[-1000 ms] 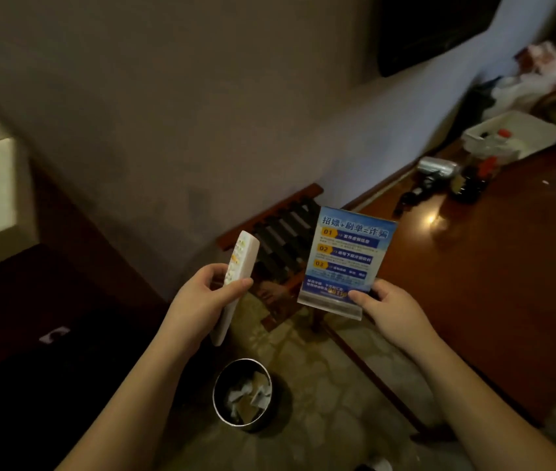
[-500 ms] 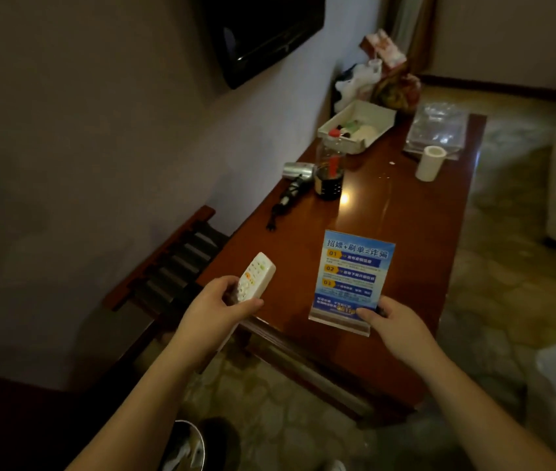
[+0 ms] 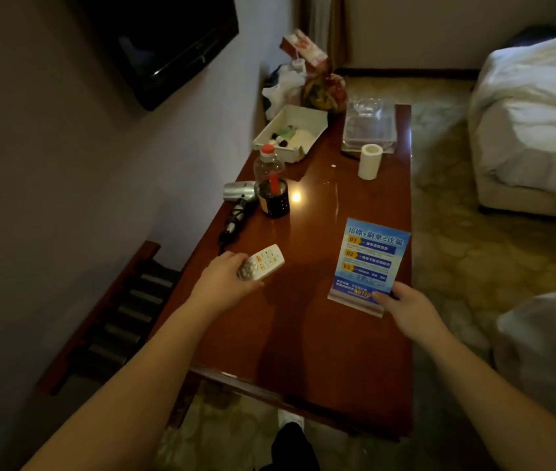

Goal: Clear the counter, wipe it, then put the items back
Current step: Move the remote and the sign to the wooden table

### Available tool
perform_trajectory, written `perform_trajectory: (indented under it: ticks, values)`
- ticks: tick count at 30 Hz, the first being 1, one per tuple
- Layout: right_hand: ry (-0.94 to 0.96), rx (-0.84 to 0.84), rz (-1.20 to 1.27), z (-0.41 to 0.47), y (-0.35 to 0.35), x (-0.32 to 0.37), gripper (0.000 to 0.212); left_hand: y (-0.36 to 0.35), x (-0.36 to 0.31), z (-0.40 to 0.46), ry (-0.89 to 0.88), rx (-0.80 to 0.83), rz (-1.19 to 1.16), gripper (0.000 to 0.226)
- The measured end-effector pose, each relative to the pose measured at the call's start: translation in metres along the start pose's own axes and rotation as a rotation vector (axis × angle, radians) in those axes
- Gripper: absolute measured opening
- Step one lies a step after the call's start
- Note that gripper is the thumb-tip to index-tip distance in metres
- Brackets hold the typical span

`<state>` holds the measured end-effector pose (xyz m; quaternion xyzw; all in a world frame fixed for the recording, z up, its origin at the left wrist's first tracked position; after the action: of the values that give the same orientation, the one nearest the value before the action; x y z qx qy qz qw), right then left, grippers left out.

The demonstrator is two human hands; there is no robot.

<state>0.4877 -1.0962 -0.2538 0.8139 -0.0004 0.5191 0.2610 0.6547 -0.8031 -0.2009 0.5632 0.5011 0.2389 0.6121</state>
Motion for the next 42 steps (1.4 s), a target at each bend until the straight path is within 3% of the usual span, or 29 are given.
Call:
perform_trajectory:
  ticks: [10, 17, 26, 42]
  values:
    - [-0.158, -0.113, -0.006, 0.107, -0.015, 0.018, 0.013, -0.046, 0.018, 0.161, -0.232, 0.176, 0.31, 0.068]
    - [-0.164, -0.134, -0.006, 0.179, -0.044, 0.028, 0.02, -0.086, 0.038, 0.223, -0.327, 0.265, 0.352, 0.068]
    - [-0.14, -0.202, -0.043, 0.26, -0.069, 0.037, 0.02, -0.112, 0.052, 0.267, -0.358, 0.202, 0.293, 0.05]
    - [-0.189, -0.119, -0.185, 0.336, -0.097, 0.058, 0.026, -0.121, 0.064, 0.277, -0.292, 0.145, 0.279, 0.069]
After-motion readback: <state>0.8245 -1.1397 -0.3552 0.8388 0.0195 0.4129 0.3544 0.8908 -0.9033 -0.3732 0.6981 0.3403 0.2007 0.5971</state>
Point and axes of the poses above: each hand's wrist, its own z-axis towards the middle knuckle, its own y-axis out of the back of the hand, x = y × z, the point moved 1 cm from there along z, towards the middle knuckle, and after that the axes turned 5 degrees about z, right-handed, at the moved point
